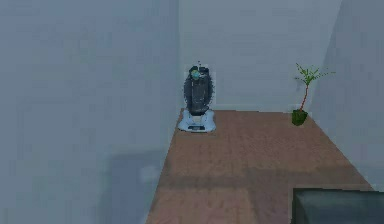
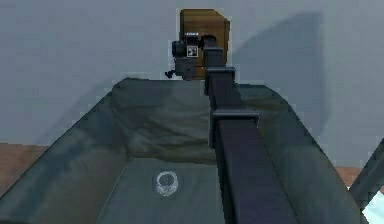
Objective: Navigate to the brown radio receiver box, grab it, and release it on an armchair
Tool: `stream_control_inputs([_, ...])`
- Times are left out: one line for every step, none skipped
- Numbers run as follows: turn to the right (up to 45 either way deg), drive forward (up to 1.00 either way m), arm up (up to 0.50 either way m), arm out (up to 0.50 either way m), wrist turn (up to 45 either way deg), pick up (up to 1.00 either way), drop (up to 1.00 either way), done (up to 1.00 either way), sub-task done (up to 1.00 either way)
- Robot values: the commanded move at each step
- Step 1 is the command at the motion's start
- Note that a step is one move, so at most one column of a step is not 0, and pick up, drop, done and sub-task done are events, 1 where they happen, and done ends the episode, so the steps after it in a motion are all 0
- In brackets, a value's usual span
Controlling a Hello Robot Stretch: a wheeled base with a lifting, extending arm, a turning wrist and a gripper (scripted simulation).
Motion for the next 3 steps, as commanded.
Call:
stream_control_inputs([0.0,0.00,0.00,0.00,0.0,0.00,1.00,0.00,0.00])
stream_control_inputs([0.0,0.00,0.00,-0.10,0.0,0.00,0.00,0.00,0.00])
stream_control_inputs([0.0,0.00,0.00,0.00,-45.0,0.00,0.00,0.00,0.00])
